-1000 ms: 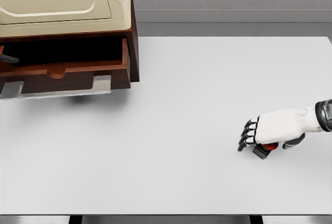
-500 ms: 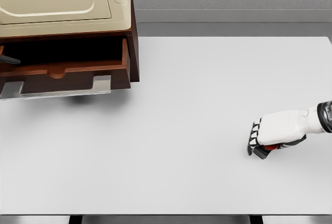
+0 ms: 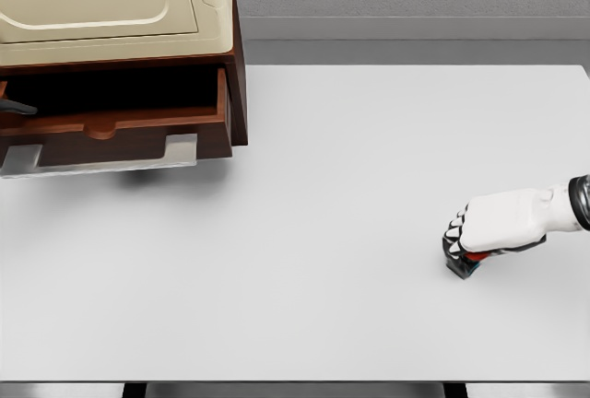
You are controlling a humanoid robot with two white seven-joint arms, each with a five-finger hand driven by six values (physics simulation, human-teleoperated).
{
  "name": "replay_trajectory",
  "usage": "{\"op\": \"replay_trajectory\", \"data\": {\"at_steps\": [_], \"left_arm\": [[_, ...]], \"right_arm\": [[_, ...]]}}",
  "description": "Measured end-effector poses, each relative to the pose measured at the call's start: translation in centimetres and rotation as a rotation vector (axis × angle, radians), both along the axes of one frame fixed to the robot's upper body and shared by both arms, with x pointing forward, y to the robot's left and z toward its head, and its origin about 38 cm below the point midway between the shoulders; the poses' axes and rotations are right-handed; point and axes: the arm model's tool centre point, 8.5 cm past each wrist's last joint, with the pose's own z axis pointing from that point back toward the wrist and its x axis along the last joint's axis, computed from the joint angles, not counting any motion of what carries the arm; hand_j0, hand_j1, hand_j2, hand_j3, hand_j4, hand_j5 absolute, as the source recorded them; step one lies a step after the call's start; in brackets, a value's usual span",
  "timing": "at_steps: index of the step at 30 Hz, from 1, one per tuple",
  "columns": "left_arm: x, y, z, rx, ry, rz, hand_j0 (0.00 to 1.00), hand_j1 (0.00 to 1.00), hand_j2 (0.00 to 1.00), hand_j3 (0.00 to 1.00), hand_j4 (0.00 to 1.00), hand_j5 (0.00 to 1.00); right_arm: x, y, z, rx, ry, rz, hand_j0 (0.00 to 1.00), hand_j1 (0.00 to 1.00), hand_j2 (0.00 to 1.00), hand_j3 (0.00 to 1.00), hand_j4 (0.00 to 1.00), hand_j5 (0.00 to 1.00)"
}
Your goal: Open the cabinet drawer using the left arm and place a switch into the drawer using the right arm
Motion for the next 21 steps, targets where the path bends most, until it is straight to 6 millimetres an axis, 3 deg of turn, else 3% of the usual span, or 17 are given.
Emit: {"op": "replay_trajectory", "data": {"at_steps": [4,7,14,21], "left_arm": [[0.0,0.0,0.0,0.000,0.001,0.000,1.00,1.00,1.00,1.00,1.00,1.00],[0.0,0.0,-0.1,0.000,0.002,0.000,1.00,1.00,1.00,1.00,1.00,1.00],[0.0,0.0,-0.1,0.000,0.002,0.000,1.00,1.00,1.00,1.00,1.00,1.00],[0.0,0.0,-0.1,0.000,0.003,0.000,1.00,1.00,1.00,1.00,1.00,1.00]], "right_arm": [[0.3,0.6,0.4,0.017,-0.006,0.007,0.49,0.49,0.49,0.49,0.49,0.49],[0.8,0.8,1.3,0.045,-0.021,-0.001,0.56,0.56,0.56,0.56,0.56,0.56],[3.2,2.5,3.3,0.107,-0.072,0.003,0.56,0.56,0.56,0.56,0.56,0.56],[5.0,4.3,3.3,0.135,-0.080,0.014,0.56,0.56,0.56,0.56,0.56,0.56]]}}
